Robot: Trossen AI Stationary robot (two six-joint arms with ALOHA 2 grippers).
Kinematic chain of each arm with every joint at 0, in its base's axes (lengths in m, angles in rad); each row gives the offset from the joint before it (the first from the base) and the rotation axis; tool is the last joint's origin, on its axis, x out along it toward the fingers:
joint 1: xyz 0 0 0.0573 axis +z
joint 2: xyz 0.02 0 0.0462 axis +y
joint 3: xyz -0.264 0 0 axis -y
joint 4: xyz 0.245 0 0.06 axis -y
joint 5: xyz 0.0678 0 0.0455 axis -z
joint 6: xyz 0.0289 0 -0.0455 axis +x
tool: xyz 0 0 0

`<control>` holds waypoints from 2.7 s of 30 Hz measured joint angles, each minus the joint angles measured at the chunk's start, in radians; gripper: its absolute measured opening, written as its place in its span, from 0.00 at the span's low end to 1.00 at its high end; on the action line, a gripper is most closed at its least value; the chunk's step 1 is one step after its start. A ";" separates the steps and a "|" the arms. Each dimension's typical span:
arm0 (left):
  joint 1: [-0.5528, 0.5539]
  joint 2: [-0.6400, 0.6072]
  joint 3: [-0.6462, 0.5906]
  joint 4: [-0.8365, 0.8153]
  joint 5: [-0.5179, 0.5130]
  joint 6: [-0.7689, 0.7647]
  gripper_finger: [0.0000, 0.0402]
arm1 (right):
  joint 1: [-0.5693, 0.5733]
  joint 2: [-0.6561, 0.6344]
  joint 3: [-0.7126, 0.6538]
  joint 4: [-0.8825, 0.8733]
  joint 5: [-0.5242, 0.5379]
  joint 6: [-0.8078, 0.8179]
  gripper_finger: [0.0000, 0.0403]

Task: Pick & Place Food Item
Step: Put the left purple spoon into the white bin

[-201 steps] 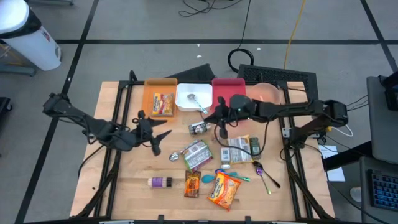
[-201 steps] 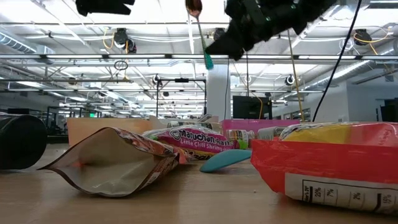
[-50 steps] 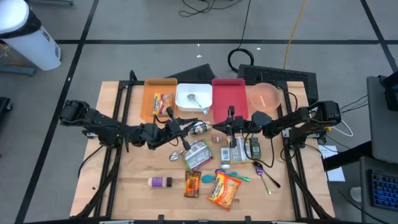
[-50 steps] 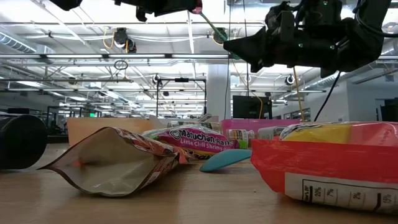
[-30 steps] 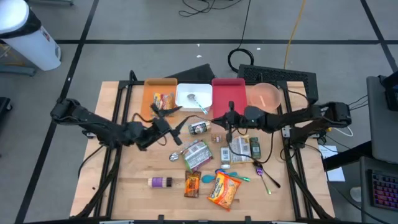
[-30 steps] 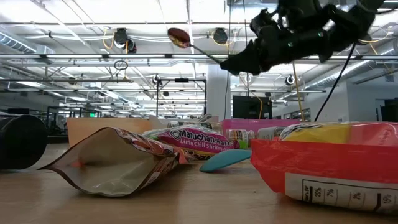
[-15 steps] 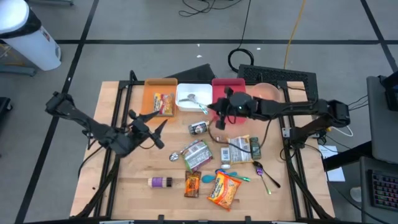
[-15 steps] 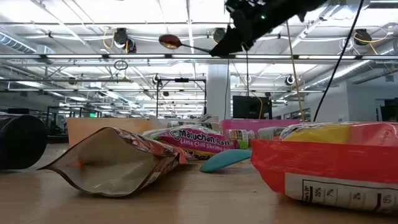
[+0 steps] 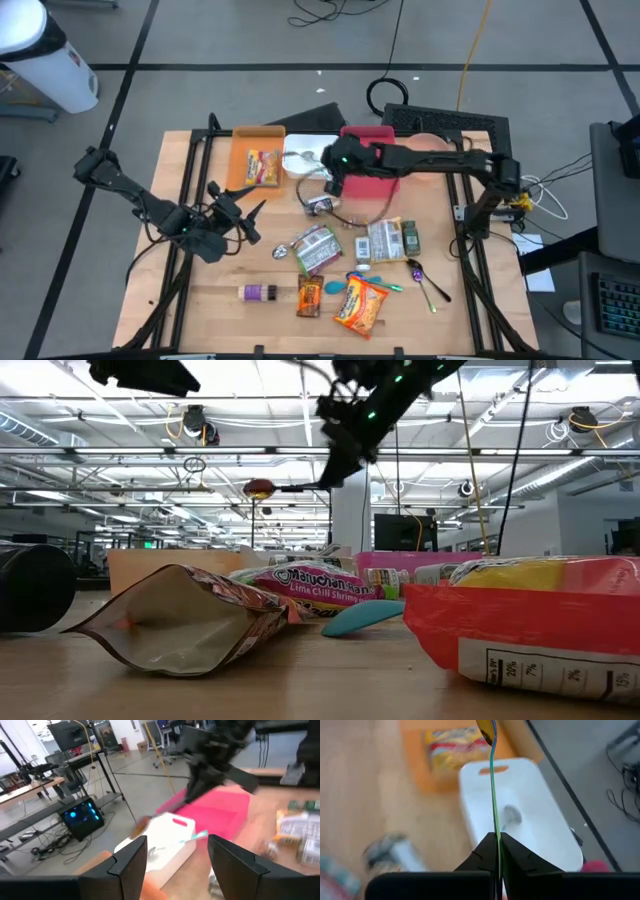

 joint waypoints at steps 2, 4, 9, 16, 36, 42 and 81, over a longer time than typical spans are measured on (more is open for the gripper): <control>-0.009 0.000 0.000 -0.039 0.003 -0.017 0.53 | -0.025 0.039 0.021 -0.016 -0.001 0.030 0.00; -0.011 0.000 0.000 -0.072 0.015 -0.035 0.53 | -0.048 0.076 0.037 -0.042 -0.001 0.054 0.00; 0.001 0.000 0.000 -0.110 0.061 -0.065 0.53 | -0.100 0.125 0.071 -0.070 -0.003 0.136 0.00; 0.005 0.000 0.000 -0.150 0.089 -0.068 0.53 | -0.146 0.129 0.079 -0.105 -0.043 0.251 0.00; 0.260 0.000 -0.125 -0.028 0.152 0.022 0.53 | -0.166 0.210 0.079 -0.080 -0.111 0.361 0.00; 0.329 0.000 -0.127 0.089 0.320 0.157 0.53 | -0.166 0.211 0.079 -0.061 -0.150 0.363 0.00; 0.482 0.108 -0.129 0.162 0.489 0.228 0.53 | -0.085 0.217 0.079 -0.112 -0.215 0.463 0.00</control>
